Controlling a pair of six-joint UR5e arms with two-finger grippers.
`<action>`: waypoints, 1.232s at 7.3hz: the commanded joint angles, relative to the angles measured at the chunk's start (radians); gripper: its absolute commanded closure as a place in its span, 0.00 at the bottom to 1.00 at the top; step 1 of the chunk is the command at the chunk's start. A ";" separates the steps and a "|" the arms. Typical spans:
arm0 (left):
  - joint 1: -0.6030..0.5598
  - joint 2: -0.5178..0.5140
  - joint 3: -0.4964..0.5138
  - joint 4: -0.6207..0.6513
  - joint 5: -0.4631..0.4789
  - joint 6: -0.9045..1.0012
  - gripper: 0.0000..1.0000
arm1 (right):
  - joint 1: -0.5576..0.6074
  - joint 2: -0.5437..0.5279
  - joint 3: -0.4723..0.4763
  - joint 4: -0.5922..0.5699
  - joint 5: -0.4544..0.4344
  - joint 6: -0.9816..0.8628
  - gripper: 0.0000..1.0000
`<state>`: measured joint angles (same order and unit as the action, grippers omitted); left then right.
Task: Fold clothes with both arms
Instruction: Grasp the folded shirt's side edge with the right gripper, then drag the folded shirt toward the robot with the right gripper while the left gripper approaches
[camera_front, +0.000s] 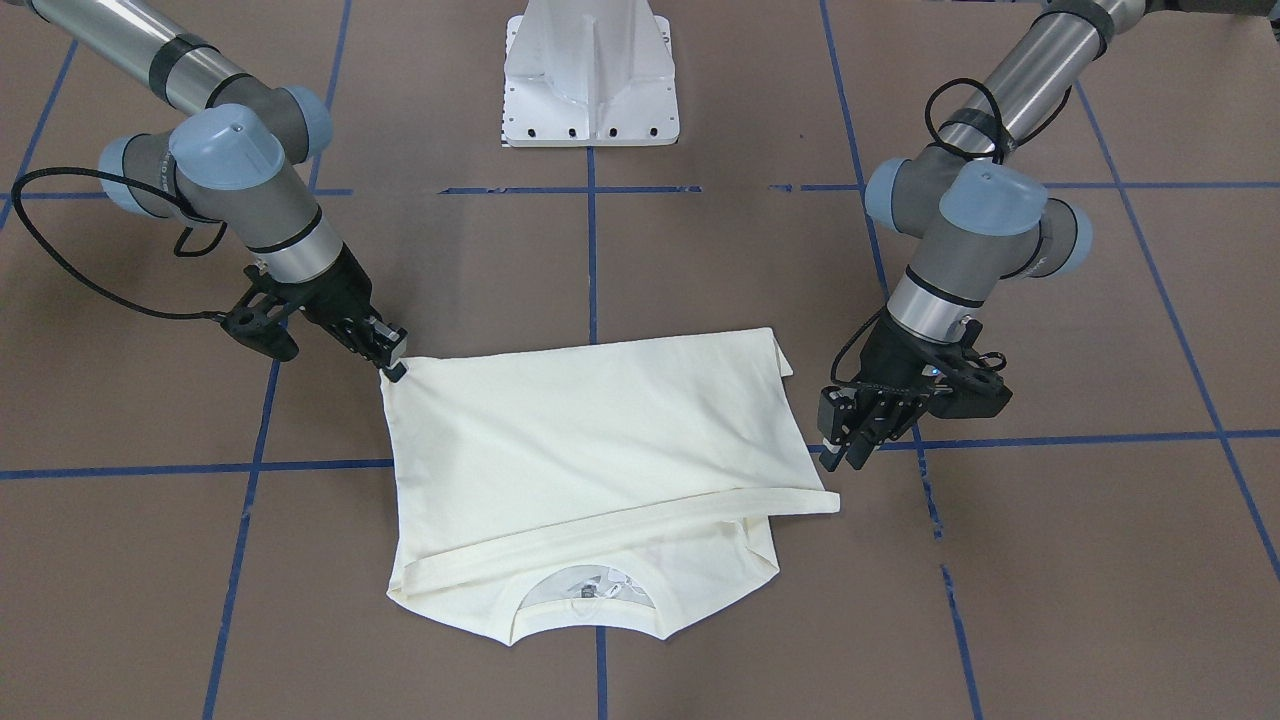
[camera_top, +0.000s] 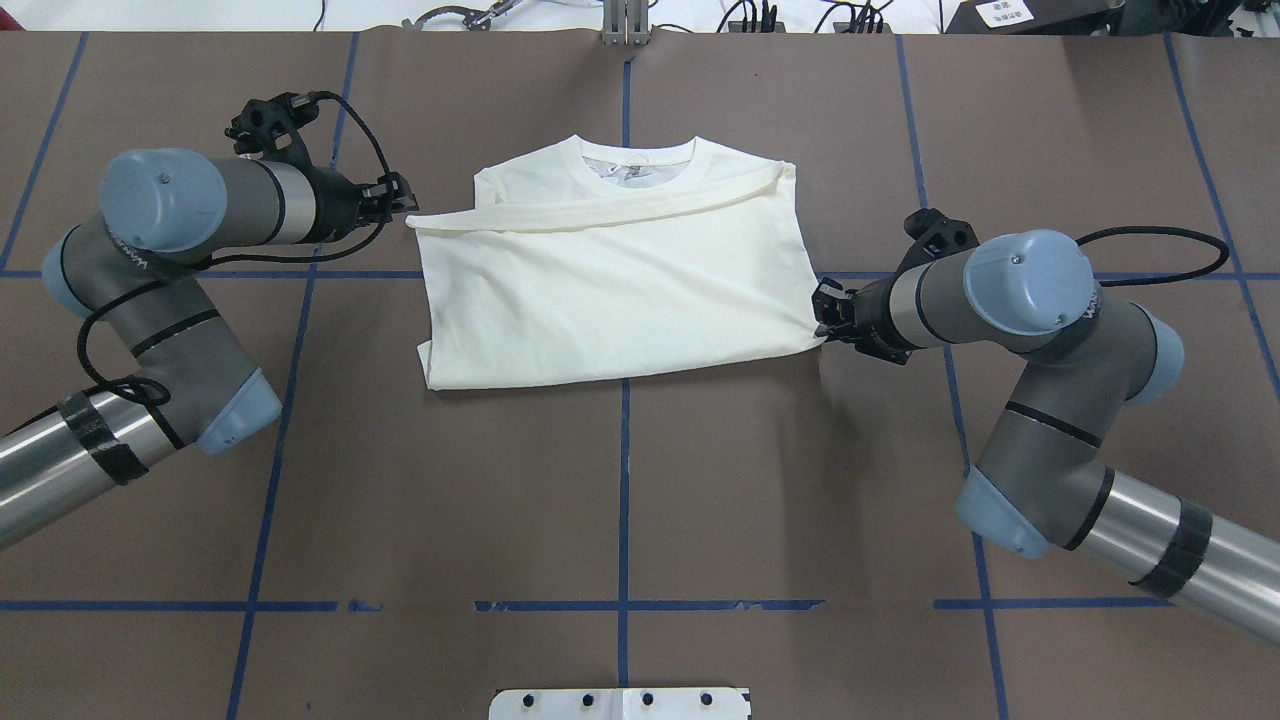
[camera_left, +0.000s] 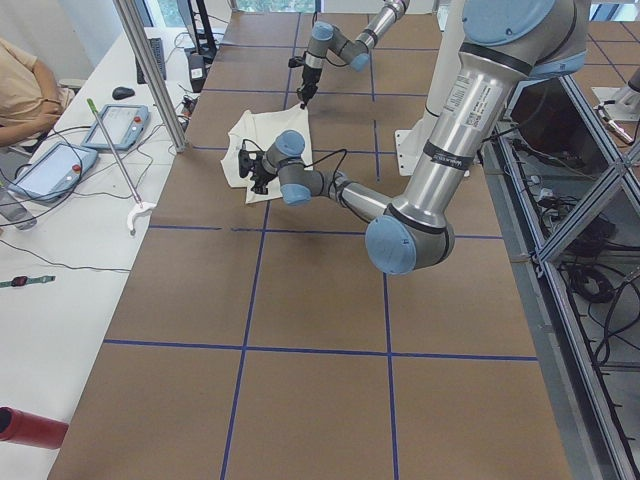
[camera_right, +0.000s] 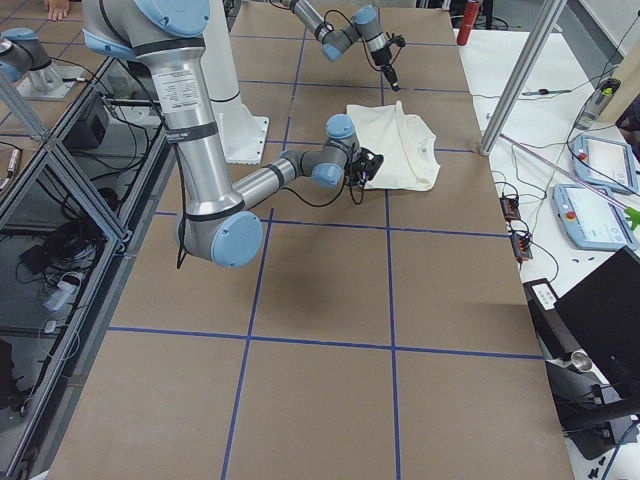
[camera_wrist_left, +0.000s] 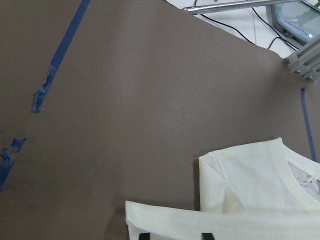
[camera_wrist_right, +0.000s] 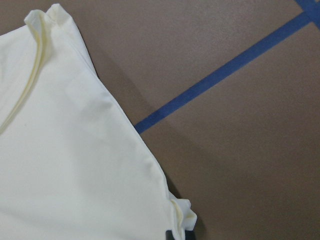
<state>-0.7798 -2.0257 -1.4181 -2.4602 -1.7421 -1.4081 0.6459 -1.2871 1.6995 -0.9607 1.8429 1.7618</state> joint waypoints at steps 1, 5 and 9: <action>0.001 -0.005 -0.004 -0.002 -0.014 -0.002 0.55 | -0.052 -0.180 0.230 -0.003 0.004 0.011 1.00; 0.005 -0.013 -0.060 -0.014 -0.121 -0.009 0.55 | -0.479 -0.423 0.615 -0.003 0.029 0.299 1.00; 0.095 -0.002 -0.200 0.000 -0.209 -0.320 0.53 | -0.407 -0.422 0.617 -0.003 0.010 0.298 0.00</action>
<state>-0.7315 -2.0357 -1.5505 -2.4685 -1.9220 -1.5974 0.1899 -1.7088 2.3148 -0.9633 1.8536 2.0606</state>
